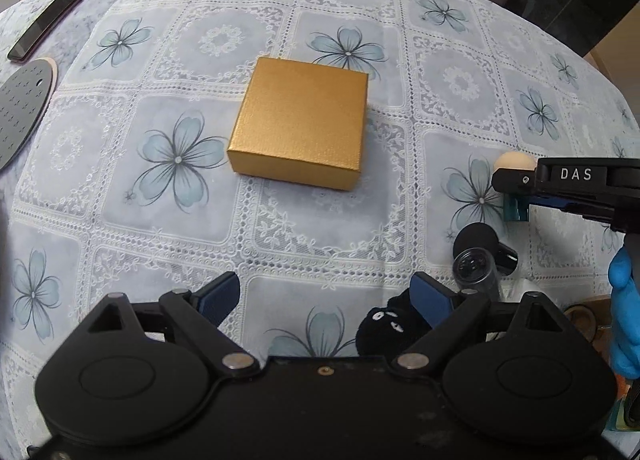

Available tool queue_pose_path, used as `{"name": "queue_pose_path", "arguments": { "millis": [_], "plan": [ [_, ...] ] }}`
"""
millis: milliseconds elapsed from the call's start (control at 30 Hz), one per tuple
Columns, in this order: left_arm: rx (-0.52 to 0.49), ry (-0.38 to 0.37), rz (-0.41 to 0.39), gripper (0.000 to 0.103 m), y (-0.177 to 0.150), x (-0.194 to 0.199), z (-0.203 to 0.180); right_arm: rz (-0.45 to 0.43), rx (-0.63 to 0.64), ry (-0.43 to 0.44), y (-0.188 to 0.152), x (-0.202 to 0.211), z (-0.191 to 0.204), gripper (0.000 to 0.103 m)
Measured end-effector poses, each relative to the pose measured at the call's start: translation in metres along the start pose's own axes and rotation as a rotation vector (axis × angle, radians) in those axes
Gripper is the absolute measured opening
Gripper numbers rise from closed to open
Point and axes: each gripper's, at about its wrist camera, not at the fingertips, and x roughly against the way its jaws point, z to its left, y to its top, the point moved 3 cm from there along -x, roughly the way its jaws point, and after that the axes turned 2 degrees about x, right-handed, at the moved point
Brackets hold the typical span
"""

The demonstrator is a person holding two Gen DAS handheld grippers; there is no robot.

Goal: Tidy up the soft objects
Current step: 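Grasp the mushroom makeup brush with the right tool while the left tool grasps the black cap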

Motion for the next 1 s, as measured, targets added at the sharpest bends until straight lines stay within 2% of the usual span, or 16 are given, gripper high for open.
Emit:
{"name": "queue_pose_path", "arguments": {
  "millis": [133,333,433,600,800,1000],
  "plan": [
    [-0.034,-0.029,-0.020,0.092,0.014,0.005,-0.017,-0.035,-0.031,0.006,0.002,0.016,-0.009,0.033],
    [-0.074,-0.006,-0.010,0.092,0.015,0.003,-0.028,-0.074,-0.033,0.012,-0.002,0.039,-0.016,0.033],
    [-0.073,-0.044,-0.004,0.092,0.016,0.005,-0.035,-0.086,-0.037,0.009,-0.007,0.047,-0.020,0.033],
    [-0.226,-0.048,-0.018,0.094,0.024,0.003,-0.075,-0.112,-0.087,-0.008,-0.011,0.062,-0.034,0.033],
    [-0.407,-0.070,0.065,0.094,0.024,-0.026,-0.123,-0.138,-0.115,-0.046,-0.018,0.079,-0.054,0.033],
    [-0.475,-0.011,0.139,0.094,0.021,-0.055,-0.140,-0.139,-0.146,-0.054,-0.027,0.090,-0.072,0.033]
  ]
}}
